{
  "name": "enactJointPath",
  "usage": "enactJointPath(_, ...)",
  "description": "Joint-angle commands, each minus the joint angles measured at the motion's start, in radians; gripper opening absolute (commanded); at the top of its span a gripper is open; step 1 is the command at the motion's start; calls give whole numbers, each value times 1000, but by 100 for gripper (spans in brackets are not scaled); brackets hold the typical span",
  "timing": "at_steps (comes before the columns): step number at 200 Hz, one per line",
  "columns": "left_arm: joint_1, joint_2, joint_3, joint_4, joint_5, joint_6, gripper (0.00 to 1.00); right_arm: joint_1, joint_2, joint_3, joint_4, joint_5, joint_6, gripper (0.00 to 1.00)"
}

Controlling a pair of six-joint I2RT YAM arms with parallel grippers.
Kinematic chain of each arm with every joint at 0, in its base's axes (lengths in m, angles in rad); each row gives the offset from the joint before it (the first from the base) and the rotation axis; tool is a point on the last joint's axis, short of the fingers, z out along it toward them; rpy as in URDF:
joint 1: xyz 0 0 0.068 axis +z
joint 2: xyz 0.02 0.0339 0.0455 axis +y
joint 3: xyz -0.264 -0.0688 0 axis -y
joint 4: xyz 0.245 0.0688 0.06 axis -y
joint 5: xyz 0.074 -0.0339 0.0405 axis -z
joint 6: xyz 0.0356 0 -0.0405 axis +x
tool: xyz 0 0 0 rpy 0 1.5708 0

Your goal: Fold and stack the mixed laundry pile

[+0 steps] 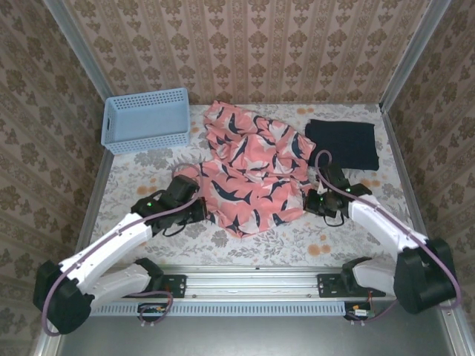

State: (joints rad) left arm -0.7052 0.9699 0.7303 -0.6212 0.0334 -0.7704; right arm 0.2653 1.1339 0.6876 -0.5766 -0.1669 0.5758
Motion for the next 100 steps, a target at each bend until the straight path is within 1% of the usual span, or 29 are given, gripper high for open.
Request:
enactJointPath(1,-2,-28,47,-60,-30,75,0,3,-110,-9,-135,41,11,0)
enactJointPath(29,-12,-31,165,-114,-68,139,0,7,-213,38,-253,13,27,0)
enactJointPath(55,-17,-73,262,-147,-121,173,0,9,-300,66,-376,-47,40,0)
enactJointPath(81,-34,-118,370,-178,-210,216,0,9,-342,111,-488,-100,32,0)
enactJointPath(100,-39,-92,458,-201,-214,245,0,7,-350,158,-517,-110,26,0)
